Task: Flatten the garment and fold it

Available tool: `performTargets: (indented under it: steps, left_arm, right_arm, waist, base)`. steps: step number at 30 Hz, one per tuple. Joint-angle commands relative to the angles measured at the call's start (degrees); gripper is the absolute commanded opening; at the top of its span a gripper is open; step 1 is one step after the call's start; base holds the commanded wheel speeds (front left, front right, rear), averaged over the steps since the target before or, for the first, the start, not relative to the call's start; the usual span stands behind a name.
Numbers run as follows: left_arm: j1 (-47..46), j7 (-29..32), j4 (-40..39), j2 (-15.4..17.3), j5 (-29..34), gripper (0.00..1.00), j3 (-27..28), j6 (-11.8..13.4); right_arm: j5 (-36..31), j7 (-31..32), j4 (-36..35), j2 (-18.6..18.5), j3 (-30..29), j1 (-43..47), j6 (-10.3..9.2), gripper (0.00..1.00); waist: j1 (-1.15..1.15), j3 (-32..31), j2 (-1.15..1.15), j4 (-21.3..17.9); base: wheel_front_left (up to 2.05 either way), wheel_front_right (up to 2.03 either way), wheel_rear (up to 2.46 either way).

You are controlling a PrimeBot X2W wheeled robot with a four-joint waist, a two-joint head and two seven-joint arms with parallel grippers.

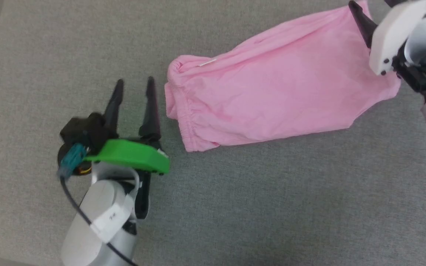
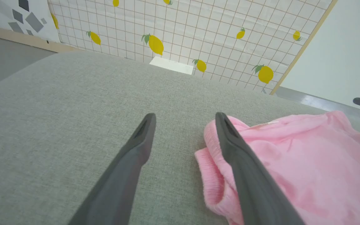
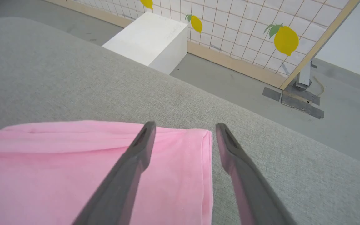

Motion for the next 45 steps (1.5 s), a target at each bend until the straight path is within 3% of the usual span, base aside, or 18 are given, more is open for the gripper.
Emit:
performTargets:
  steps: [1,7,14,19,25,29,35,45]
  left_arm:
    - [1.1,-2.6,0.4,0.9,1.5,1.00,0.5,-0.2]
    - [3.5,-6.7,3.3,2.2,5.1,1.00,2.6,-1.8]
    - [6.3,-6.7,0.9,-1.0,9.1,1.00,6.5,-6.4]
    - [7.8,-6.8,4.2,-2.4,9.9,1.00,4.6,-11.2]
    - [8.0,-6.8,9.1,-3.0,10.4,1.00,-0.2,-13.6]
    - [6.8,-6.8,12.4,-3.3,10.2,1.00,-1.8,-13.8]
    - [3.3,-6.8,18.5,-3.6,9.7,1.00,-1.6,-11.0]
    - [-0.9,-6.8,24.0,-3.6,6.1,1.00,-2.7,-8.8]
  right_arm:
    - [1.1,-1.6,-0.8,-0.1,-1.2,2.2,-0.09,1.00]
    - [4.2,-6.6,-2.9,1.6,-8.9,9.8,-0.09,1.00]
    - [2.2,-7.5,-2.5,5.5,-17.4,14.5,-0.09,1.00]
    - [-1.1,-7.0,-3.2,7.6,-21.7,16.4,-0.09,1.00]
    - [-3.6,-6.9,-6.2,9.0,-25.3,18.6,-0.09,1.00]
    - [-5.7,-7.7,-10.0,10.2,-26.7,20.3,-0.09,1.00]
    - [-9.4,-10.7,-16.9,12.2,-27.4,23.7,-0.09,1.00]
    - [-13.1,-16.1,-25.7,15.8,-26.9,32.3,-0.09,1.00]
  waist:
    - [0.00,-3.6,0.00,-0.7]
    - [0.00,-5.7,0.00,-1.4]
    - [0.00,-5.7,0.00,-1.4]
    - [0.00,-5.8,0.00,-0.7]
    - [0.00,-5.8,0.00,-0.3]
    - [0.00,-5.2,0.00,-0.7]
    - [0.00,-4.0,0.00,-1.8]
    - [0.00,-2.9,0.00,-3.4]
  base:
    - [0.00,0.00,0.00]
    - [0.00,0.00,0.00]
    - [0.00,0.00,0.00]
    - [0.00,0.00,0.00]
    - [0.00,0.00,0.00]
    - [0.00,0.00,0.00]
    - [0.00,0.00,0.00]
    - [0.00,0.00,0.00]
